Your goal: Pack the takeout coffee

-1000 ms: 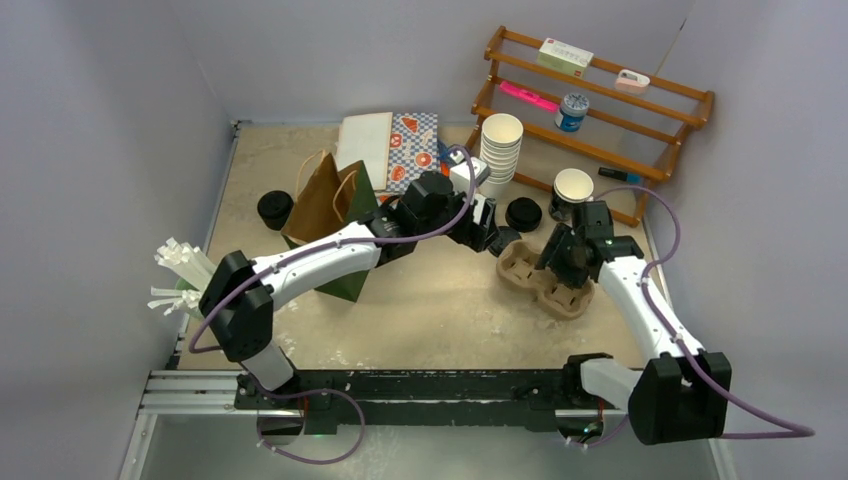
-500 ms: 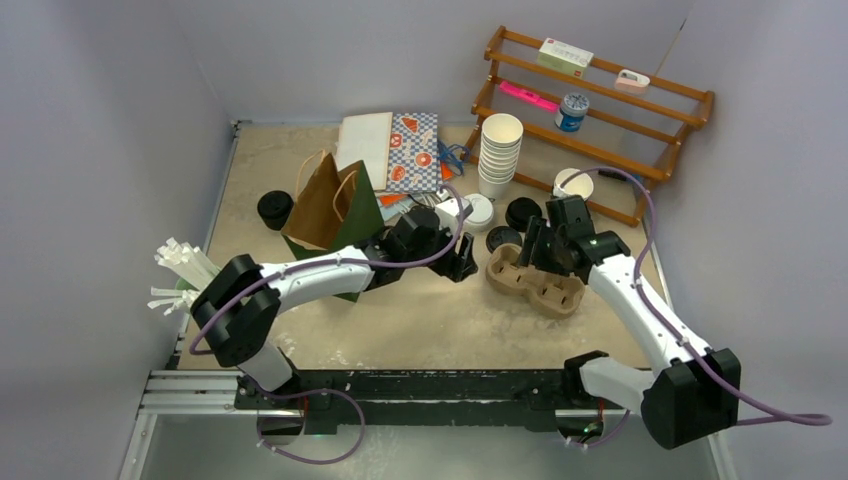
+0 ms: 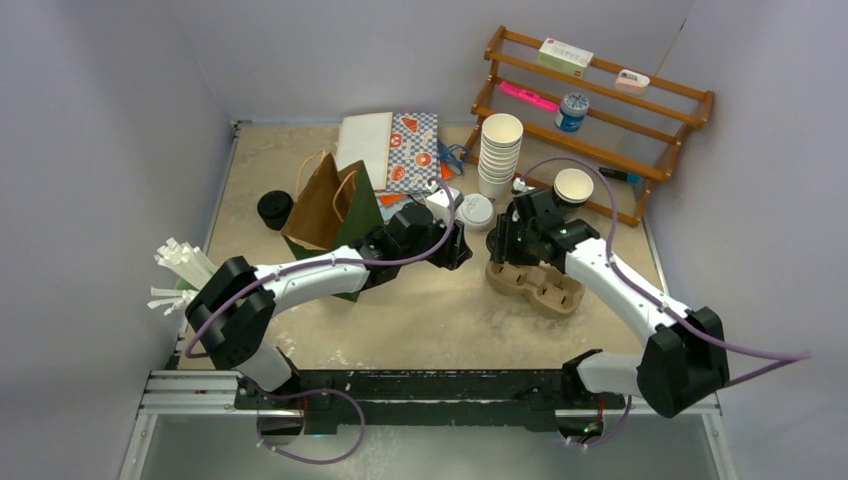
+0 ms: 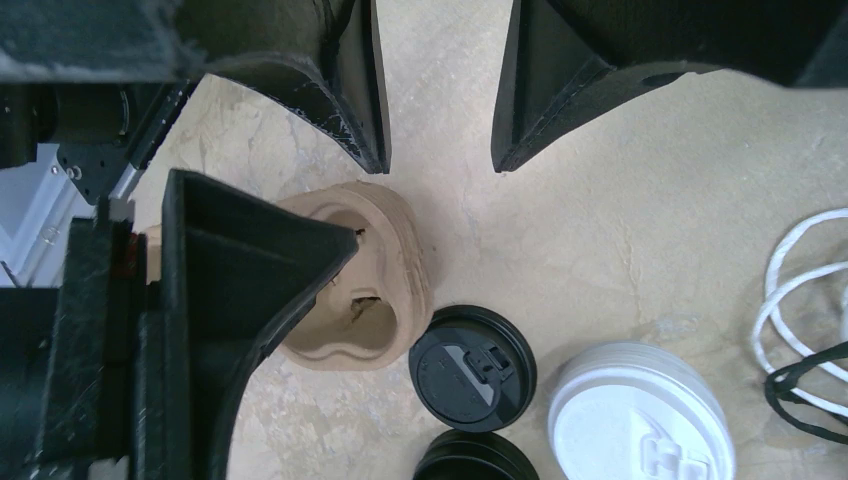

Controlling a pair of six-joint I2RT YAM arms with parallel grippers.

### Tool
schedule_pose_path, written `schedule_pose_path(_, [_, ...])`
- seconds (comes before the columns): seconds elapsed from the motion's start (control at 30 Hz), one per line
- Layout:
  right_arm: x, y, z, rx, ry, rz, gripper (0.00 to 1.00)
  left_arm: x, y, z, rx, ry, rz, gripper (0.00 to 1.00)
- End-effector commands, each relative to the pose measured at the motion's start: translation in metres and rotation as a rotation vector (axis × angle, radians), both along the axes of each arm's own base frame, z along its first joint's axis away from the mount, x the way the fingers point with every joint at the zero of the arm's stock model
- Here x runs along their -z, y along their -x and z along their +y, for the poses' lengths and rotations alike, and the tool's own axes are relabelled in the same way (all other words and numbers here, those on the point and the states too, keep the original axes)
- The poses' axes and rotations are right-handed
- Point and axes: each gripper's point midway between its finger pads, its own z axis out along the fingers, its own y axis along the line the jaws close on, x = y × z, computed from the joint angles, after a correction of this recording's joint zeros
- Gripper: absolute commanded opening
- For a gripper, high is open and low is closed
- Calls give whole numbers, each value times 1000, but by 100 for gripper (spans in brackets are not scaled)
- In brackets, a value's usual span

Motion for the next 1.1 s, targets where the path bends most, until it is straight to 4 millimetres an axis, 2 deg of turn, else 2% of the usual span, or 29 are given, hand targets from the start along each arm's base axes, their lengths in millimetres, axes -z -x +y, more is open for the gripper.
schedule_pose_path(0.0, [-13,-19,11,20,13,-61,52,-8,-14,2,-62,13,-30,44])
schedule_pose_path(0.37, [12,-4,32,-64,57,2,47,2,-23,13,-128,-32,-31,45])
schedule_pose_path(0.5, [18,-2,32,-66,77,18,42,5,-22,13,-126,-35,-23,45])
schedule_pose_path(0.57, [19,-2,31,-66,83,19,37,7,-22,13,-124,-37,-20,45])
schedule_pose_path(0.67, [21,-1,31,-69,86,23,24,9,-21,12,-119,-41,-15,45])
schedule_pose_path(1.07, [-2,5,28,-68,59,-24,11,17,-14,-2,-46,-12,15,45])
